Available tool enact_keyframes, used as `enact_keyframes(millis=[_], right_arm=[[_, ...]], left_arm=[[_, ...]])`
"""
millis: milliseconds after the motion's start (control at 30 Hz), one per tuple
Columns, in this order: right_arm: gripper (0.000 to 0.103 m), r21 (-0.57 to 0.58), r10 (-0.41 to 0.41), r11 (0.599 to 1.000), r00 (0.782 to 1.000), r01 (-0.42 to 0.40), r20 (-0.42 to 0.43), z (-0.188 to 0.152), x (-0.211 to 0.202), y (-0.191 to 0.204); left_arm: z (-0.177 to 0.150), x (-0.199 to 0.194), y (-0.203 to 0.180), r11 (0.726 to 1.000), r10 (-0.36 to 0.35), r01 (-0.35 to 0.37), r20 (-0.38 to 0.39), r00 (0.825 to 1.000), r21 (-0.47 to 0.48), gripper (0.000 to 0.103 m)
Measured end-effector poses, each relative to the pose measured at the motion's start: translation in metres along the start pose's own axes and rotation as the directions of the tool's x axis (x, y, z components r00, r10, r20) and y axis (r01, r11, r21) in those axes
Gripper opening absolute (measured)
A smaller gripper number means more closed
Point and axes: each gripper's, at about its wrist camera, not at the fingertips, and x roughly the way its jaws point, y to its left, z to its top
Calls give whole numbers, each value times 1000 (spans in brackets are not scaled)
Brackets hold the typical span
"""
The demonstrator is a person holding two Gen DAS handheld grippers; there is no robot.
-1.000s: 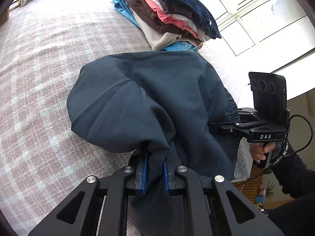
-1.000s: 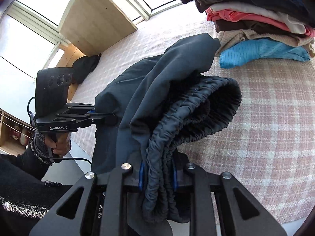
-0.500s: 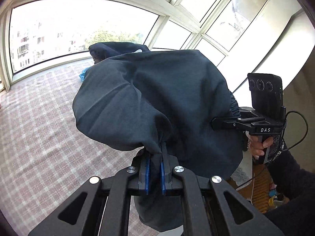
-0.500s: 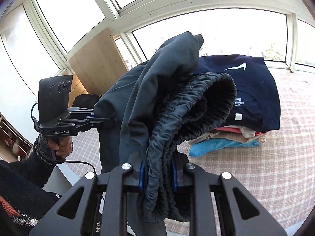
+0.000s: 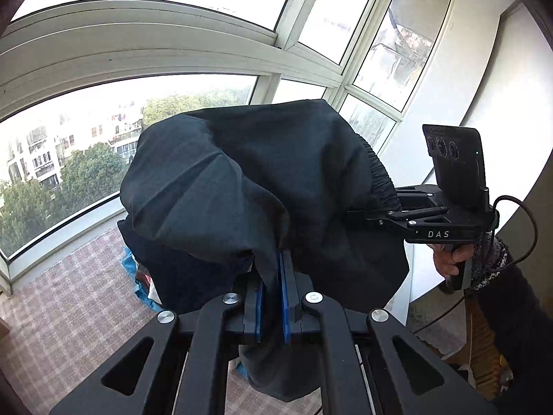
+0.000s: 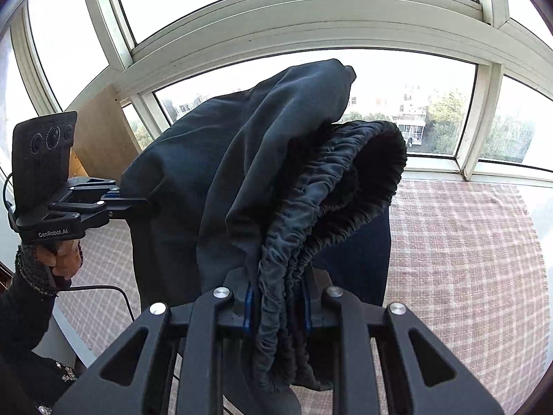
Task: Fold clothes
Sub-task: 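Lift the folded trousers with both tools and carry them over the clothes stack, then lower the trousers onto the clothes stack and open both tools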
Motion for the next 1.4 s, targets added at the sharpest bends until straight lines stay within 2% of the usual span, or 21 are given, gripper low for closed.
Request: enact_keyframes(millis=[167,233,267,333,400,433,533,633,733,800,867,933,1000,1100,1233,1333,1400], right_arm=[[21,44,40,998,996,-36,-85,15,55,-53],[25,98,7,995,990,7,-142,11,84,-79],[29,152,19,988,988,5,-155,8,91,-92],[33,257,44,966,983,4,-181,3,105,-120],[34,308,89,951,986,-41,-143,1,97,-134],[34,298,92,953,988,-52,-120,1,89,-134],[35,210,-9,977,998,21,-57,6,57,-123],[35,82,-97,992,995,94,34,12,29,-96],[35,-21,-131,991,990,133,56,20,42,-65],[35,-73,-141,987,989,145,49,24,61,-46],[35,-89,-151,985,988,151,7,23,90,-44],[35,-91,-176,981,984,172,-33,19,119,-50],[35,-61,-175,983,983,172,-48,16,137,-60],[35,-46,-146,988,989,145,-19,12,116,-53],[37,-38,-103,994,994,104,30,6,78,-36],[51,-73,-114,991,993,116,31,-16,66,-20],[51,-61,-141,988,990,142,17,-30,63,-15]], left_arm=[[18,51,25,998,54,-55,-55,997,-20,7],[18,73,40,995,87,-91,-97,991,-34,7],[18,85,48,993,103,-109,-118,988,-41,11],[13,100,71,983,119,-139,-166,979,-116,22],[7,114,95,966,130,-172,-214,968,-192,24],[6,109,98,964,137,-178,-205,969,-197,27],[2,89,103,961,161,-192,-161,974,-197,27],[14,67,96,965,203,-216,-95,974,-150,27],[40,68,84,976,198,-200,-26,980,-87,27],[54,86,78,988,141,-142,-18,990,-66,30],[62,104,74,994,103,-104,-26,994,-46,30],[64,132,72,984,176,-175,-57,983,14,30],[60,153,85,969,248,-247,-107,963,26,30],[42,170,106,964,253,-264,-181,950,-38,29],[38,128,71,962,274,-272,-78,958,35,28],[28,95,29,978,184,-181,-14,983,108,31],[13,96,9,979,139,-130,-47,989,155,31]])
